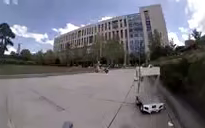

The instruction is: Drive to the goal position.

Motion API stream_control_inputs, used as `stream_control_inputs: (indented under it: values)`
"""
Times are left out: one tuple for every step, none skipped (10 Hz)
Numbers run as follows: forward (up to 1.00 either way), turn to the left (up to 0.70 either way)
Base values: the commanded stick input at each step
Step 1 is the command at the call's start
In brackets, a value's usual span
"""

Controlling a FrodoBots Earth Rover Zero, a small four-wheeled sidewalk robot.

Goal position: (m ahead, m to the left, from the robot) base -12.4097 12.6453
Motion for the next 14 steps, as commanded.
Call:
stream_control_inputs:
  values:
    - [0.7, 0.35]
    - [0.7, 0.35]
    - [0.7, 0.35]
    - [0.7, 0.35]
    - [0.7, 0.35]
    - [0.7, 0.35]
    - [0.7, 0.35]
    - [0.7, 0.35]
    - [0.7, 0.35]
    - [0.7, 0.35]
    - [0.7, 0.35]
    - [0.7, 0.35]
    - [0.7, 0.35]
    - [0.7, 0.35]
